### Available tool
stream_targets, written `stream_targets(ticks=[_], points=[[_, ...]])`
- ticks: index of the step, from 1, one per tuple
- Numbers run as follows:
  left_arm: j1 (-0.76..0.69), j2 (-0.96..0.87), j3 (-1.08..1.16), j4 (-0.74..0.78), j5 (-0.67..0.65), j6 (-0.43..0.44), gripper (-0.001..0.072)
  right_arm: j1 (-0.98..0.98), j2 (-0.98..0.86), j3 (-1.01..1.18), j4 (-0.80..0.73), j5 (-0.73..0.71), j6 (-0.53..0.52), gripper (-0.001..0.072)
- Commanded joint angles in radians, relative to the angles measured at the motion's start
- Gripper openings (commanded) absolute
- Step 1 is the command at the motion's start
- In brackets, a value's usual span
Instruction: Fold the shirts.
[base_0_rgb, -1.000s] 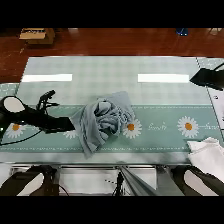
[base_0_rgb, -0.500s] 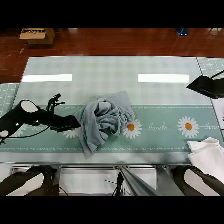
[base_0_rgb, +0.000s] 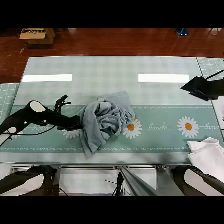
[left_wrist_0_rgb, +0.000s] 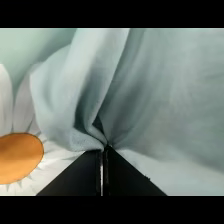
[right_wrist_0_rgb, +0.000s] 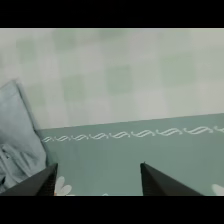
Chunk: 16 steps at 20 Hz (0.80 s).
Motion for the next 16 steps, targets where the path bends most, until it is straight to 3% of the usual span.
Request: stream_targets(ticks=[1,7,14,16], points=[[0.005,0.008,0.001,0.015,-0.043,0.004,0.0019,0.039,-0.053,-0.086,0.163,0.004,-0.025,0.059],[0.051,0.078,0.001,0.015,-0.095,0.019,0.0019,0.309,-0.158,-0.221,0.17,-0.169,-0.054,0.0597],[0.06,0.093,0.001,0.0,-0.094,0.019,0.0019,0.518,-0.295,-0.221,0.205,-0.282,0.05,0.0588],[0.06,0.093,0.002,-0.006,-0.094,0.024,0.0018,0.564,-0.33,-0.221,0.23,-0.304,0.061,0.0537]])
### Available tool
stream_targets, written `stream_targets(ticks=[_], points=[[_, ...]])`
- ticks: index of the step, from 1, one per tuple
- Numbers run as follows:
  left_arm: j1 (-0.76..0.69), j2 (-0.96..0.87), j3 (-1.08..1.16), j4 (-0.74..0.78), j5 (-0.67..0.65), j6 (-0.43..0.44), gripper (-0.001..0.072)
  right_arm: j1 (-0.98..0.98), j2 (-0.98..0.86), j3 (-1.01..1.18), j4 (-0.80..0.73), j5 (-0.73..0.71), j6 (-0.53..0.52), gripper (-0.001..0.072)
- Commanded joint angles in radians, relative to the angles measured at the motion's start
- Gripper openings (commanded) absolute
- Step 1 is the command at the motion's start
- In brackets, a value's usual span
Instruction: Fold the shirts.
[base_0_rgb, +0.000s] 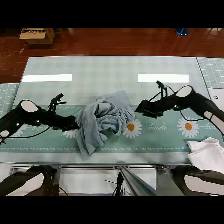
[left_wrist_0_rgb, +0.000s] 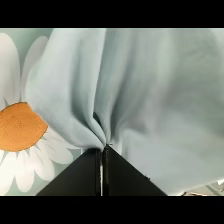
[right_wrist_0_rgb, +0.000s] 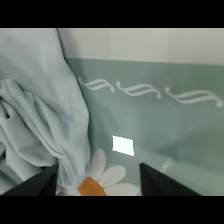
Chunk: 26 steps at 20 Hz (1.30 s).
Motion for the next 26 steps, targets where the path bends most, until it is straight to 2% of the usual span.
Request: stream_targets(ticks=[1,2,6,7,8,9,12,14,17,20,26], points=[[0.002,0.003,0.001,-0.015,-0.002,0.012,0.0019,0.091,-0.061,-0.002,0.061,-0.065,0.039,0.0454],[0.002,0.003,0.002,-0.02,0.002,0.012,0.0018,0.109,-0.065,-0.002,0.093,-0.082,0.039,0.0402],[0.012,0.003,0.072,-0.171,0.001,0.111,0.0019,0.135,-0.064,-0.002,0.177,-0.077,0.027,0.0383],[0.012,0.003,0.11,-0.206,0.002,0.124,0.0018,0.134,-0.064,-0.002,0.176,-0.069,0.018,0.0258],[0.013,0.003,0.148,-0.214,0.002,0.123,0.0019,0.135,-0.064,-0.002,0.177,-0.065,0.011,0.0059],[0.013,0.003,0.188,-0.213,-0.004,0.123,0.0018,0.134,-0.063,0.0,0.182,-0.057,0.002,0.002],[0.013,0.006,0.305,-0.212,-0.07,0.124,0.0018,0.1,-0.022,0.046,0.183,0.078,-0.127,0.002],[0.019,0.033,0.406,-0.212,-0.127,0.134,0.0018,0.037,0.072,0.102,0.116,0.169,-0.134,0.002],[0.072,0.121,0.593,-0.212,-0.18,0.122,0.0018,-0.109,0.279,0.229,-0.076,0.232,-0.098,0.002],[0.164,0.242,0.803,-0.201,-0.186,0.092,0.0017,-0.262,0.497,0.379,-0.261,0.203,-0.068,0.002],[0.287,0.398,1.09,-0.201,-0.159,-0.017,0.0017,-0.386,0.768,0.587,-0.298,0.119,-0.042,0.002]])
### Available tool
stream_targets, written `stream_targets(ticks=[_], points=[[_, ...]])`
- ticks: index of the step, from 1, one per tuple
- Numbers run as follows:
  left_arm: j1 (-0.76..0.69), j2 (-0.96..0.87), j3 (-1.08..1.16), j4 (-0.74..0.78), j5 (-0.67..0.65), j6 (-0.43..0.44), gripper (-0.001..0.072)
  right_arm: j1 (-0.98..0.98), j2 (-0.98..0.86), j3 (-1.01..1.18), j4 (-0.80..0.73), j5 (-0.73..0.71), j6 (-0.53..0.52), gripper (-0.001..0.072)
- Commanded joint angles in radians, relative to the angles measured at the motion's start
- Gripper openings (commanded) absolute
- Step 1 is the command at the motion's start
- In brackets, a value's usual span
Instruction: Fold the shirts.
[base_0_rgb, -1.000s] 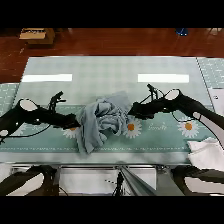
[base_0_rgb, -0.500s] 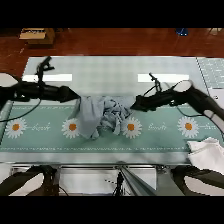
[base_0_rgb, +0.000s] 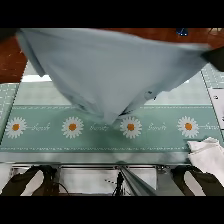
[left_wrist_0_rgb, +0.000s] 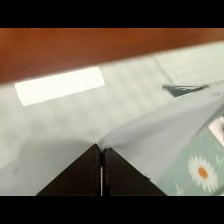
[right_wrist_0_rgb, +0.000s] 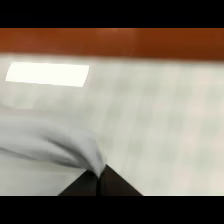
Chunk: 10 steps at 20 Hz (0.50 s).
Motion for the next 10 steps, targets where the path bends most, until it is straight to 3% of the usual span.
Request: stream_targets(ticks=[1,7,10], points=[[0.046,0.081,0.169,0.007,0.017,-0.064,0.0017,-0.049,0.137,0.124,-0.056,-0.068,0.034,0.002],[0.046,0.12,0.385,0.007,0.017,-0.07,0.0017,-0.049,0.16,0.322,-0.055,-0.114,0.103,0.002],[0.046,0.133,0.43,0.007,0.013,-0.129,0.0017,-0.049,0.159,0.387,-0.059,-0.124,0.113,0.002]])
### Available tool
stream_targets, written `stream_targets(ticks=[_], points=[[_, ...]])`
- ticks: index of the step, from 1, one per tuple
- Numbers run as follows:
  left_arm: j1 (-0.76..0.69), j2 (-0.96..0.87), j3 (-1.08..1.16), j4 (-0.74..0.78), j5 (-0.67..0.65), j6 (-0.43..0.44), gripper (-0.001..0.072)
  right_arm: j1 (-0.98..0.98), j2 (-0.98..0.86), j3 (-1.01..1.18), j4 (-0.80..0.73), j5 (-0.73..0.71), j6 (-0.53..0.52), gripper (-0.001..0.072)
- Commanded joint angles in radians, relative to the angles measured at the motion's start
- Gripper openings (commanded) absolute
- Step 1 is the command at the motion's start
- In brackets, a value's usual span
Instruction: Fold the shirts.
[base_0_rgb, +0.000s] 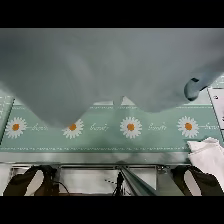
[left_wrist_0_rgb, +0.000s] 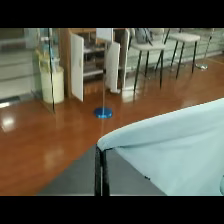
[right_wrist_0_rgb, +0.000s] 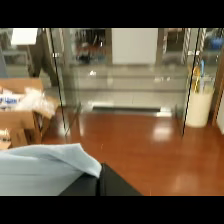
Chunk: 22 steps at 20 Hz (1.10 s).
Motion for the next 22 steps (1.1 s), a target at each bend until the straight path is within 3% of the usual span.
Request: stream_targets(ticks=[1,4,6,9,11,13,18,22], points=[[0.002,0.024,0.062,0.001,-0.004,-0.042,0.0017,-0.002,0.006,0.089,-0.015,-0.02,0.023,0.0019],[0.002,0.048,0.063,0.001,-0.035,-0.056,0.0017,-0.002,0.006,0.153,-0.108,-0.016,0.037,0.002],[0.002,0.05,0.062,0.001,-0.13,-0.114,0.0017,-0.002,0.002,0.191,-0.21,0.045,0.059,0.0019],[0.002,0.036,0.039,0.002,-0.263,-0.186,0.0017,-0.002,-0.041,0.202,-0.34,0.274,0.062,0.0019],[0.002,0.028,-0.041,0.001,-0.27,-0.192,0.0017,-0.002,-0.119,0.202,-0.333,0.436,0.049,0.0019],[0.002,0.014,-0.157,0.001,-0.267,-0.191,0.0017,-0.002,-0.225,0.202,-0.265,0.51,0.042,0.0019],[0.0,-0.042,-0.557,0.0,-0.157,-0.08,0.0017,0.003,-0.531,0.202,-0.084,0.49,0.042,0.0019],[-0.07,-0.153,-0.821,-0.003,0.084,0.009,0.0018,0.085,-0.747,0.202,-0.086,0.388,0.042,0.002]])
